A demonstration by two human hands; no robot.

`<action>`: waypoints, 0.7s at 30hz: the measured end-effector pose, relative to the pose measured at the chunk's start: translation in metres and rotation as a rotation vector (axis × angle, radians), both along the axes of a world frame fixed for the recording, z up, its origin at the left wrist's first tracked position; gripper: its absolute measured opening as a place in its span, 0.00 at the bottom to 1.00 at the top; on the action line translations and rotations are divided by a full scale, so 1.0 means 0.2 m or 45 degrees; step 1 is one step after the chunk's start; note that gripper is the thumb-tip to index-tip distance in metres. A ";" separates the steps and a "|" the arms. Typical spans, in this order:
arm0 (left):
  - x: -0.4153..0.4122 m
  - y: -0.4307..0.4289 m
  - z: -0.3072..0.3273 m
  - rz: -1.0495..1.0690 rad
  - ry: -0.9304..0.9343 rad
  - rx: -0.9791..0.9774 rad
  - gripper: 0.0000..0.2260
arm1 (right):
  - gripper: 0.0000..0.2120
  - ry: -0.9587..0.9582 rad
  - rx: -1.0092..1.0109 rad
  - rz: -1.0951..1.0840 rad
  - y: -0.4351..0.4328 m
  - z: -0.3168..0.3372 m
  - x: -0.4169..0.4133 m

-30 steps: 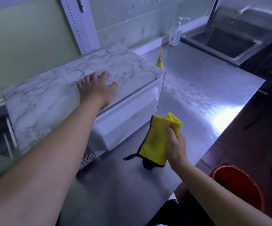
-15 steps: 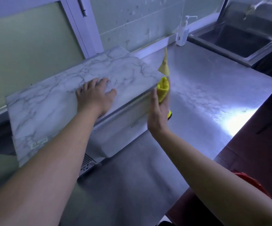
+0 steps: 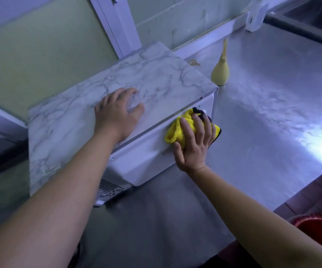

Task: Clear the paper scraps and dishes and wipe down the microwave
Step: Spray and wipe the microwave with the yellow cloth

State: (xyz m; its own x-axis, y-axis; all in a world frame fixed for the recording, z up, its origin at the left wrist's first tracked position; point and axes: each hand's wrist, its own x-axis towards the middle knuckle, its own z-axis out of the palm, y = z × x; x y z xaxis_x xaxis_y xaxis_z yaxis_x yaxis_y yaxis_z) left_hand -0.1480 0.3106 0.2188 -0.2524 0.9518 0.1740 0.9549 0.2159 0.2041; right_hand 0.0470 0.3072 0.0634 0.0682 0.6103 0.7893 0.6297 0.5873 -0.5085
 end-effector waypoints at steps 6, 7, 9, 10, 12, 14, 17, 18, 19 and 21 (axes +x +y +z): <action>0.00 -0.01 0.00 0.004 -0.017 0.017 0.27 | 0.27 0.472 -0.288 -0.064 -0.08 -0.05 -0.13; 0.01 -0.01 0.00 0.000 -0.021 0.019 0.26 | 0.27 0.556 -0.337 -0.067 -0.08 -0.05 -0.15; 0.01 -0.01 0.01 -0.005 -0.027 0.020 0.26 | 0.29 0.699 -0.428 -0.087 -0.08 -0.06 -0.16; 0.01 -0.02 0.01 -0.006 -0.025 0.023 0.26 | 0.31 0.767 -0.462 -0.095 -0.09 -0.07 -0.16; 0.02 -0.02 0.01 -0.008 -0.027 0.027 0.27 | 0.34 0.921 -0.525 -0.083 -0.08 -0.08 -0.15; 0.02 -0.02 0.02 0.003 -0.032 0.025 0.26 | 0.33 1.095 -0.637 -0.083 -0.06 -0.08 -0.14; 0.03 -0.02 0.02 0.002 -0.025 0.016 0.25 | 0.25 1.504 -0.977 -0.134 -0.02 -0.07 -0.13; 0.03 -0.02 0.03 0.001 -0.028 0.014 0.25 | 0.23 1.651 -1.123 -0.126 -0.01 -0.07 -0.12; 0.03 -0.02 0.03 -0.001 -0.032 0.010 0.25 | 0.23 1.809 -1.277 -0.078 -0.01 -0.06 -0.11; 0.03 -0.02 0.03 -0.001 -0.035 0.005 0.25 | 0.25 2.099 -1.568 0.037 -0.03 -0.02 -0.07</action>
State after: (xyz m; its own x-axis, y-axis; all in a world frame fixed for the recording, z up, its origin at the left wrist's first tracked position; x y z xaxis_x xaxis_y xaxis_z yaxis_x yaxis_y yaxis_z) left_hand -0.1421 0.3065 0.2255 -0.2566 0.9513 0.1707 0.9491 0.2146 0.2307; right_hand 0.0332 0.3017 0.0599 0.1156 0.6726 -0.7309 -0.7381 -0.4343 -0.5164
